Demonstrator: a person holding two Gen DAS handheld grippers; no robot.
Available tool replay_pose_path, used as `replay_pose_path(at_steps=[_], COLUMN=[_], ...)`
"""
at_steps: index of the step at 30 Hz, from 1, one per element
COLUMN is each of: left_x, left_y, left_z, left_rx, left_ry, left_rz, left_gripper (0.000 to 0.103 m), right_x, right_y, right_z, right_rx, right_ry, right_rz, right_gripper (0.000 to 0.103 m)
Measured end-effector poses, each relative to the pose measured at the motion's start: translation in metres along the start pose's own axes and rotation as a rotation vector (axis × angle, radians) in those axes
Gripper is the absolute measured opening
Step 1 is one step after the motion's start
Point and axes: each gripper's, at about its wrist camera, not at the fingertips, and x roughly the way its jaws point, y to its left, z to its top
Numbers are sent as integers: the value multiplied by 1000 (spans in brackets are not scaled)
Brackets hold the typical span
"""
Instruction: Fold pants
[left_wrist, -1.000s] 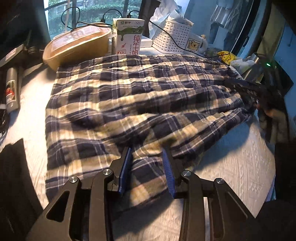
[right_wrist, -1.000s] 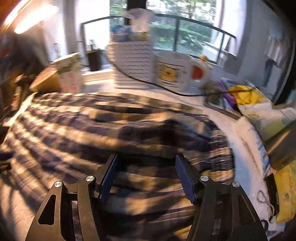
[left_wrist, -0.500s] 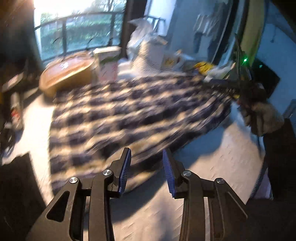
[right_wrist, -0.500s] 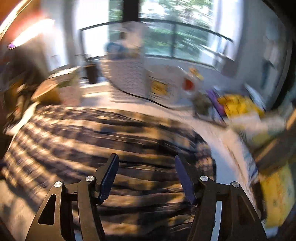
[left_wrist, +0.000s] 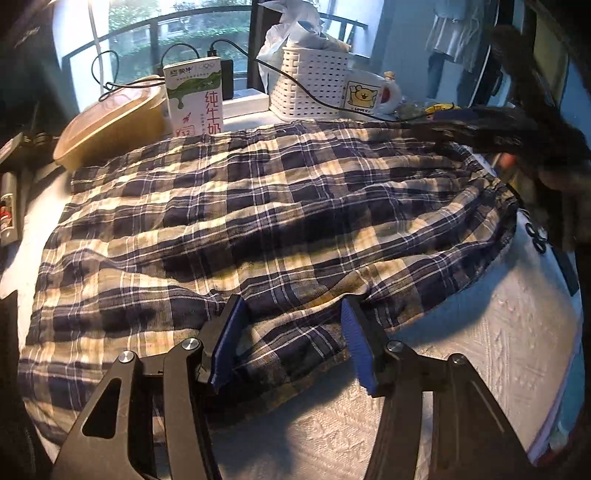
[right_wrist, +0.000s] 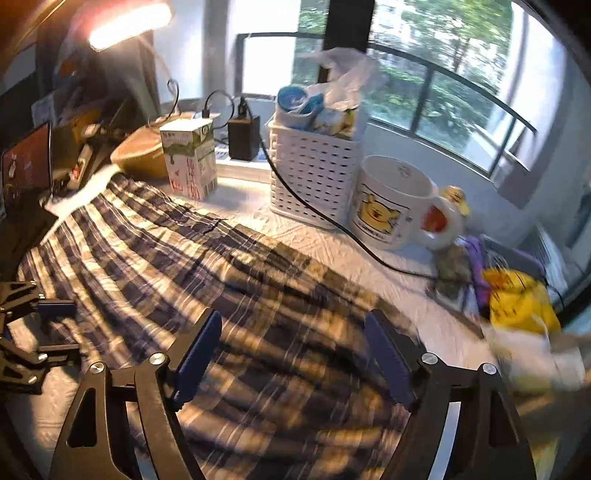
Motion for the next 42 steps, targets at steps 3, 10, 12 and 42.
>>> replay_pose_path(at_steps=[3, 10, 12, 42], left_x=[-1, -4, -5, -18], left_y=[-4, -2, -2, 110], left_z=[-5, -13, -14, -16], left_rx=[-1, -13, -16, -124], left_ry=[0, 6, 9, 31], left_rz=[27, 48, 51, 117], left_gripper=[28, 27, 27, 50], right_x=[27, 90, 94, 4], right_y=[6, 10, 5, 43], right_z=[12, 31, 38, -85], right_rx=[-52, -130, -123, 84], right_ry=[27, 134, 126, 106], right_rz=[32, 9, -9, -29], right_gripper=[81, 34, 34, 82])
